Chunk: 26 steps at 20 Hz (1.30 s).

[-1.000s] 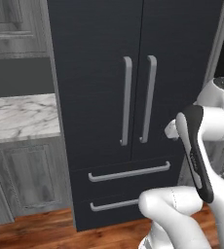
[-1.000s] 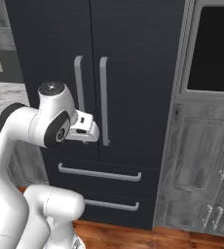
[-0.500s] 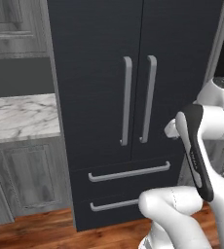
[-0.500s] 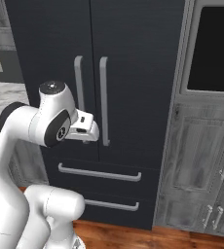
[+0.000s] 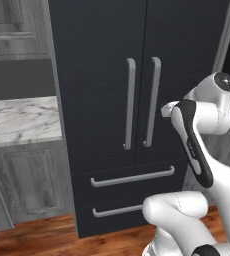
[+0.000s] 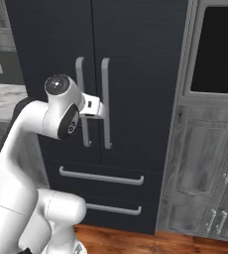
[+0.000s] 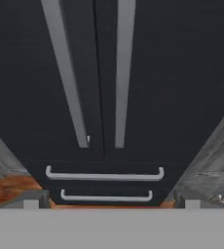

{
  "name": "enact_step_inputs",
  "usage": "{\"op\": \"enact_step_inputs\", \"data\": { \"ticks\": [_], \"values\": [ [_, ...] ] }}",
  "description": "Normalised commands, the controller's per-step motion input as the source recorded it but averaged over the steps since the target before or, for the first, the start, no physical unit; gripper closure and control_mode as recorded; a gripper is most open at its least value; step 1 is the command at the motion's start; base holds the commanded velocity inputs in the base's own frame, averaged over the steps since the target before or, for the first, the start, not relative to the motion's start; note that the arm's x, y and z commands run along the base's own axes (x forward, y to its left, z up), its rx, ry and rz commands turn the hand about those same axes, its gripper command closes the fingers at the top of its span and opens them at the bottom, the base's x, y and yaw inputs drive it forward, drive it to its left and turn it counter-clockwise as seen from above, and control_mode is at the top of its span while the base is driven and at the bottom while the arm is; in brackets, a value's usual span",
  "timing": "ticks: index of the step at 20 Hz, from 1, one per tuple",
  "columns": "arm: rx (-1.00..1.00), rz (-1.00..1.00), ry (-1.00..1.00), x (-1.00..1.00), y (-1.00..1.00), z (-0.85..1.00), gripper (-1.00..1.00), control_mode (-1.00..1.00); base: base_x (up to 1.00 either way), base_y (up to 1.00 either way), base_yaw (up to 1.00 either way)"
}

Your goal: Take the lemon wedge from the fridge and place it on the plate with fish on the dining counter.

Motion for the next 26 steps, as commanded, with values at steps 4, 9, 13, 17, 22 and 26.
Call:
{"op": "enact_step_inputs", "data": {
  "ticks": [4, 9, 13, 17, 22, 26],
  "values": [
    [0.12, 0.00, -0.27, 0.66, 0.00, 0.07, -1.00, -1.00, 0.00, 0.00, 0.00],
    [0.01, 0.00, -0.07, 0.31, 0.00, 0.00, -1.00, -1.00, 0.00, 0.00, 0.00],
    [0.00, 0.00, 0.02, 0.36, -0.06, 0.00, -1.00, -1.00, 0.00, 0.00, 0.00],
    [0.00, 0.00, 0.09, 0.74, -0.11, 0.00, -1.00, -1.00, 0.00, 0.00, 0.00],
    [0.01, 0.00, 0.10, 0.80, -0.07, 0.00, -1.00, -1.00, 0.00, 0.00, 0.00],
    [0.00, 0.00, 0.01, 0.08, 0.00, -0.06, -1.00, -1.00, 0.00, 0.00, 0.00]
  ]
}}
